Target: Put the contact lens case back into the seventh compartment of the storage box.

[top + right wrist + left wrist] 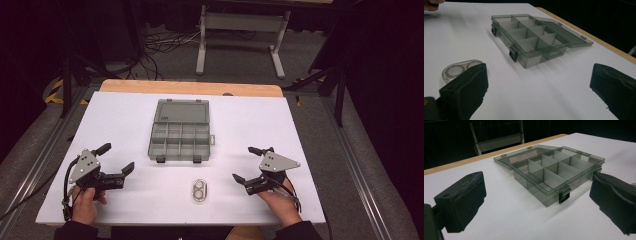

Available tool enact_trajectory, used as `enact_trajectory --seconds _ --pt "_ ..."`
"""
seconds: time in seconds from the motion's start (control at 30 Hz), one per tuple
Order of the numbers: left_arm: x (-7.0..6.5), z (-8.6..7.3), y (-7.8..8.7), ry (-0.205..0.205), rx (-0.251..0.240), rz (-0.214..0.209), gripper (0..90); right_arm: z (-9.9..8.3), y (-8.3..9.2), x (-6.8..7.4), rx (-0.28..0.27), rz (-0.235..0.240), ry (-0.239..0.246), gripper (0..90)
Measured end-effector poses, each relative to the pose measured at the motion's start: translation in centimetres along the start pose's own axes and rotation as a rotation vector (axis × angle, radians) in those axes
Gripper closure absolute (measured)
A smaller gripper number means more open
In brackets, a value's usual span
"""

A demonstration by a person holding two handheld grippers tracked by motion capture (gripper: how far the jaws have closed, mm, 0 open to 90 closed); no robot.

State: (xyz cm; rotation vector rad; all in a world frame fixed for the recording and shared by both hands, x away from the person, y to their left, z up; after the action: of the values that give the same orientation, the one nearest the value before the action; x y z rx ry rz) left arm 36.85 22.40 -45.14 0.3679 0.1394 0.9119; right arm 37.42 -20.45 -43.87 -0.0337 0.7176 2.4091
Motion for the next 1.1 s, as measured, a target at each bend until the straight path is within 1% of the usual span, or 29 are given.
enact_trajectory --seconds 0.1,0.13,0.2,0.37,0.4,0.67,0.83,0.9,0.93,1.0,1.03,1.1 --pt "0.0 0.0 0.0 0.002 0.0 -0.001 1.5 1.1 -0.8 0.3 -0.001 0.021 0.019 2.5" --pt "0.0 0.0 0.0 0.002 0.001 -0.001 1.5 1.1 -0.8 0.3 -0.001 0.021 0.019 2.5" --pt "0.0 0.0 0.0 0.001 0.001 -0.001 1.5 1.8 -1.2 0.4 -0.002 0.036 0.032 2.5" --pt "0.0 0.0 0.1 0.002 -0.001 -0.001 1.5 2.6 -1.7 0.7 -0.005 0.053 0.043 2.6" --pt "0.0 0.0 0.1 0.002 -0.001 -0.001 1.5 2.9 -1.9 0.8 -0.004 0.061 0.052 2.6" --pt "0.0 0.0 0.0 0.003 -0.003 -0.001 1.5 3.9 -2.5 1.1 -0.007 0.085 0.074 2.7" --pt "0.0 0.0 0.0 0.0 -0.001 -0.004 1.5 4.8 -3.2 1.6 -0.002 0.117 0.101 2.7" --pt "0.0 0.0 0.0 0.0 -0.001 -0.004 1.5 4.9 -3.3 1.7 0.0 0.124 0.104 2.7" --pt "0.0 0.0 0.0 -0.001 -0.001 -0.004 1.5 5.3 -3.6 2.0 0.001 0.136 0.119 2.7" --pt "0.0 0.0 0.0 0.0 -0.001 -0.004 1.5 5.4 -3.7 2.0 0.002 0.14 0.123 2.7" --pt "0.0 0.0 0.0 -0.001 -0.002 -0.004 1.5 5.7 -4.0 2.3 0.005 0.154 0.129 2.7" --pt "0.0 0.0 0.0 -0.001 0.0 -0.005 1.5 5.9 -4.2 2.3 0.006 0.16 0.136 2.7"
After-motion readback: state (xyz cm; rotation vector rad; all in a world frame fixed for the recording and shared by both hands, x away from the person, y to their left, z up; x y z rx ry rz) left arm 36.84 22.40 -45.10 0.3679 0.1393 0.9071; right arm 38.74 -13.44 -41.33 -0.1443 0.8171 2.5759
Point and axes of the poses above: each handheld gripper's, and its own axes: y roughly backward along the jaws, z roughly out of its top, x roughly to its left, the point moved 5 cm from there along -y, roughly forward along the jaws, and after that the axes turned 7 degrees about x, right-handed, at the moved point
